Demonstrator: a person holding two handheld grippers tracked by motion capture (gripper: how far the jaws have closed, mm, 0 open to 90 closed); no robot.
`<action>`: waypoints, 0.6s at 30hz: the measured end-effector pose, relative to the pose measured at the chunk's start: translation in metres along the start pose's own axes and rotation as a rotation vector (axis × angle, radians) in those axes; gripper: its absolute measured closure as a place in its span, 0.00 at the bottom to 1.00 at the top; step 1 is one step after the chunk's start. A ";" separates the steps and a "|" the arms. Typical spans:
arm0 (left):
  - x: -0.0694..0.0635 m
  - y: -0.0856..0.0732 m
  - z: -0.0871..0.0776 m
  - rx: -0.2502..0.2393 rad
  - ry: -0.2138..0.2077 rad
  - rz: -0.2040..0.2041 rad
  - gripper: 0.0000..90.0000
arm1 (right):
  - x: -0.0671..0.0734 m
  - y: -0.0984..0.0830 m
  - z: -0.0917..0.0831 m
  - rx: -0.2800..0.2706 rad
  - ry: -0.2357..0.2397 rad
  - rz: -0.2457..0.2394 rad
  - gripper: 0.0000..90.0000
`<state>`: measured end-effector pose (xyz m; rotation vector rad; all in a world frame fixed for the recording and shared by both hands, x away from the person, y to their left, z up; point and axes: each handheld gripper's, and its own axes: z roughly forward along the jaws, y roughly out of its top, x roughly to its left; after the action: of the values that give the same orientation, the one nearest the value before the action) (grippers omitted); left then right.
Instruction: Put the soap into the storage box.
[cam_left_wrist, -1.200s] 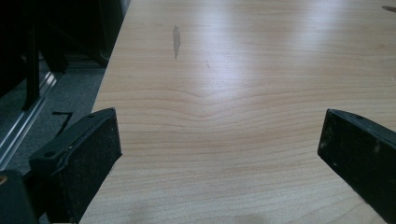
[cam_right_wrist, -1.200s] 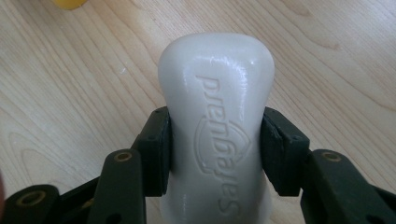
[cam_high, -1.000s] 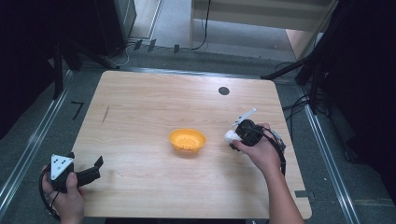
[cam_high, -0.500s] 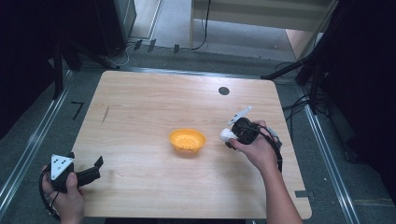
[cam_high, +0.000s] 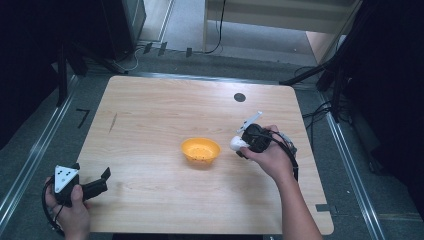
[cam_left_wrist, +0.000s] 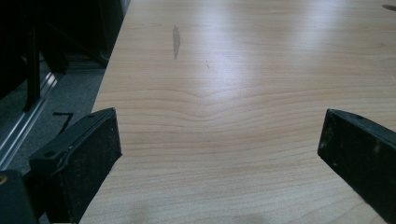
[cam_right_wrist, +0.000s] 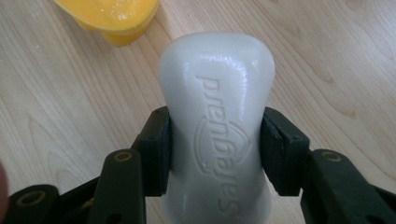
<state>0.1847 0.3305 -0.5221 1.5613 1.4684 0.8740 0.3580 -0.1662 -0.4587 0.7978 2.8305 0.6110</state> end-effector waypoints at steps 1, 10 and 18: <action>0.000 0.000 0.000 0.000 0.000 0.000 0.00 | 0.001 0.001 0.000 0.001 0.003 -0.008 0.57; 0.000 0.000 0.000 0.001 -0.002 0.002 0.00 | 0.007 0.013 0.003 0.014 0.026 -0.054 0.57; 0.000 0.000 0.000 0.004 -0.003 0.006 0.00 | 0.012 0.024 0.002 0.013 0.025 -0.090 0.57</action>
<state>0.1844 0.3303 -0.5219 1.5699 1.4645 0.8723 0.3590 -0.1405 -0.4510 0.6654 2.8771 0.5943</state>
